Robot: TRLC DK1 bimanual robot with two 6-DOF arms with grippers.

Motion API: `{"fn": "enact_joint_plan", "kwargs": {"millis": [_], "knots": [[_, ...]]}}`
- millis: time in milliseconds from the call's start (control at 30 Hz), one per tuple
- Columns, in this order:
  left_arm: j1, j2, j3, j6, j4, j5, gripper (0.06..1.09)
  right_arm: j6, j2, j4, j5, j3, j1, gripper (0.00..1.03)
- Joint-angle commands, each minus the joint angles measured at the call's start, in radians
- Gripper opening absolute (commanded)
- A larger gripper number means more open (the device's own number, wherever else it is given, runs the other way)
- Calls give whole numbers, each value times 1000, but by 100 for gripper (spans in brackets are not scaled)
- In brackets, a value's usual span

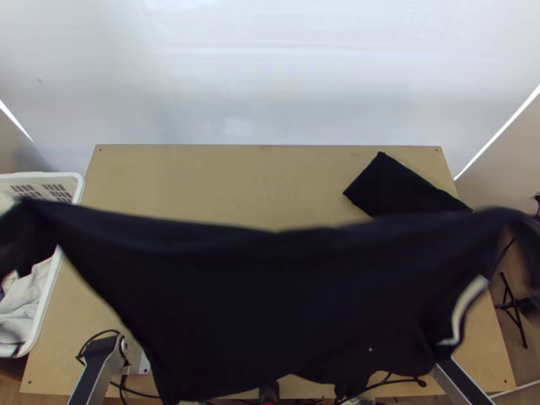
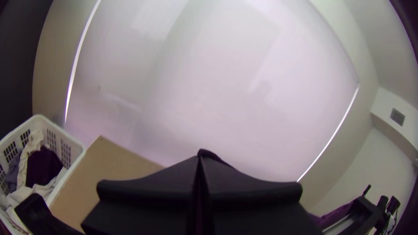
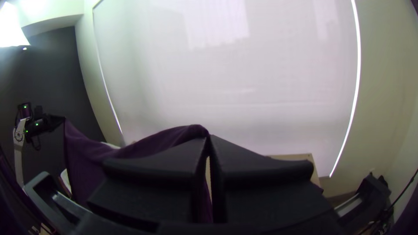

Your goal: Fold the t-shirt

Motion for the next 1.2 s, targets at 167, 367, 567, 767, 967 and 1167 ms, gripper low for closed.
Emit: {"fn": "enact_joint_plan", "kwargs": {"millis": [167, 367, 567, 767, 967, 1167], "knots": [[9, 213, -726, 248, 402, 22, 10, 43, 131, 407, -28, -657, 4, 3], [-34, 397, -737, 211, 582, 27, 10, 46, 242, 530, -37, -736, -7, 3], [-39, 604, -657, 152, 712, 5, 10, 48, 395, 674, -40, -751, -8, 3], [-42, 839, -483, 109, 772, -32, 10, 46, 628, 778, -43, -651, -13, 3], [-56, 1037, -306, 81, 794, -95, 10, 34, 871, 798, -43, -495, -19, 3], [-49, 1213, -135, 58, 798, -142, 10, 32, 1047, 838, -41, -375, -25, 3]]}}
